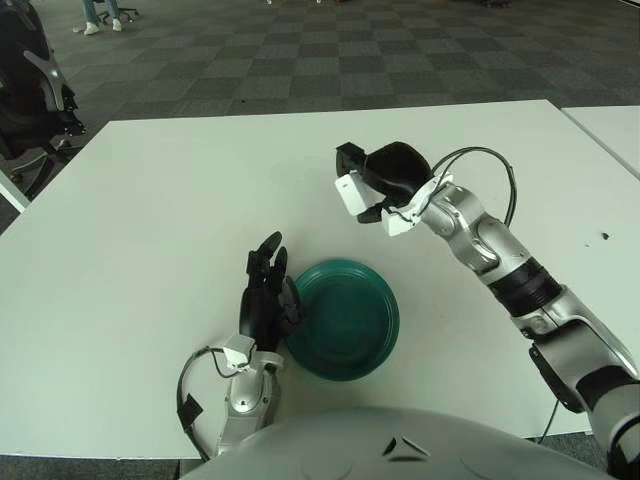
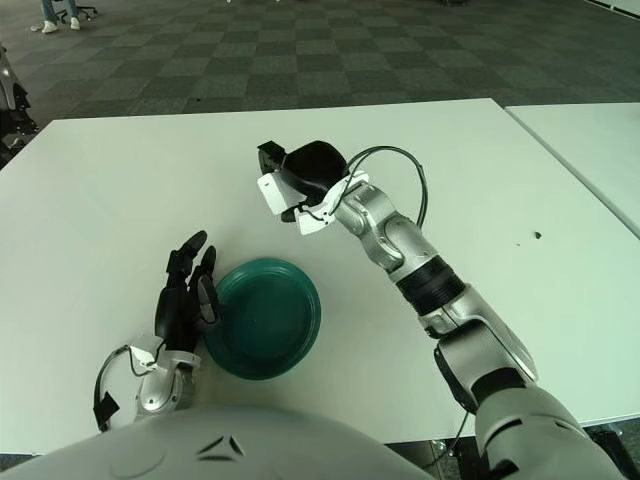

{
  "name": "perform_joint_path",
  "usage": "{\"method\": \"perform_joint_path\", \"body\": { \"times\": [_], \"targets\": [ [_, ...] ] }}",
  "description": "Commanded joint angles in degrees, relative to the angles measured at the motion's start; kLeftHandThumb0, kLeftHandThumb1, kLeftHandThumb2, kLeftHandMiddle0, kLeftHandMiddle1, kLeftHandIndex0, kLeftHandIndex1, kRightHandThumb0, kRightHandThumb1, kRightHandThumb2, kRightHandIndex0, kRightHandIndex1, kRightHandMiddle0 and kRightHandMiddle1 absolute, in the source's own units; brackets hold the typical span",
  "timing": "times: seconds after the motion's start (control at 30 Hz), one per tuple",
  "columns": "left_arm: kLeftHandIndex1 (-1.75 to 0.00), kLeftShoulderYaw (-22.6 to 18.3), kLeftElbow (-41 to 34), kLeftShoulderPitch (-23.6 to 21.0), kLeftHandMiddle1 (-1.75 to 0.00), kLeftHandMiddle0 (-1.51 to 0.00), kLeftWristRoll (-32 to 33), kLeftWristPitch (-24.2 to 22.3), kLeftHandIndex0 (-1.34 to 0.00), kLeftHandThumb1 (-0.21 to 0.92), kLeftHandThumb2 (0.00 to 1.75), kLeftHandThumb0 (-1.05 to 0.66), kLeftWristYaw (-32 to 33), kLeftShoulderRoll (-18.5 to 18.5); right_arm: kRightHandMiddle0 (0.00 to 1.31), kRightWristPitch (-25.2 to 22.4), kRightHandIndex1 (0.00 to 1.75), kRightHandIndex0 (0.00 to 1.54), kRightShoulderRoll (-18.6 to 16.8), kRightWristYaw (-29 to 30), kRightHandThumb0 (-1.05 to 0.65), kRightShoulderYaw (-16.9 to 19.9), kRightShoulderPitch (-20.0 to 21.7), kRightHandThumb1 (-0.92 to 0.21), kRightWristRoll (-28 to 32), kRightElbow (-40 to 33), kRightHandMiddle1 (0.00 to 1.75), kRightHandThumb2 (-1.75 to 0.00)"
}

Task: Put the charger into the plate.

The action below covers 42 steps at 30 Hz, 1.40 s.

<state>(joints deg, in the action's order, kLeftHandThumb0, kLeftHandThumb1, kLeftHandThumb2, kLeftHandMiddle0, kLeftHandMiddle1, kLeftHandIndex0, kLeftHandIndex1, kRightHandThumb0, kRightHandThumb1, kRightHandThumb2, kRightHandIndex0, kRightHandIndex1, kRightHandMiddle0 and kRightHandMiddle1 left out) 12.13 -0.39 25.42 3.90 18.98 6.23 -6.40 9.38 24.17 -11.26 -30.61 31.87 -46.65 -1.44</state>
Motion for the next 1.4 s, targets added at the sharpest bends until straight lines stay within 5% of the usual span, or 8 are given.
{"method": "perform_joint_path", "body": {
  "times": [0.0,0.3,0.87,1.37],
  "targets": [
    [-0.77,0.3,1.3,0.7,0.00,-0.34,-1.4,-1.9,0.00,0.92,1.01,-0.98,2.1,-2.8,0.51,-0.4,1.75,0.94,1.1,-4.1,-0.44,0.6,-3.4,-0.45,0.1,-6.6,1.75,-1.15],
    [-0.75,1.2,0.0,1.4,0.00,-0.30,-2.7,-1.4,0.00,0.92,1.02,-1.00,3.6,-3.2,0.52,6.5,1.75,1.02,4.3,-9.5,-0.45,-0.5,-8.4,-0.43,-0.7,-15.5,1.75,-1.17],
    [-0.63,1.9,0.1,1.2,-0.01,-0.27,-3.5,0.9,0.00,0.92,1.05,-0.96,4.4,-3.2,0.52,10.3,1.75,1.05,5.0,-22.0,-0.44,-2.8,-16.7,-0.43,2.5,-27.0,1.74,-1.16],
    [-0.64,3.0,-4.9,1.7,-0.01,-0.30,-6.5,-6.4,0.00,0.92,1.08,-0.90,5.7,-2.2,0.50,12.8,1.75,0.99,6.7,-29.8,-0.44,-2.3,-16.9,-0.46,4.8,-27.8,1.75,-1.14]
  ]
}}
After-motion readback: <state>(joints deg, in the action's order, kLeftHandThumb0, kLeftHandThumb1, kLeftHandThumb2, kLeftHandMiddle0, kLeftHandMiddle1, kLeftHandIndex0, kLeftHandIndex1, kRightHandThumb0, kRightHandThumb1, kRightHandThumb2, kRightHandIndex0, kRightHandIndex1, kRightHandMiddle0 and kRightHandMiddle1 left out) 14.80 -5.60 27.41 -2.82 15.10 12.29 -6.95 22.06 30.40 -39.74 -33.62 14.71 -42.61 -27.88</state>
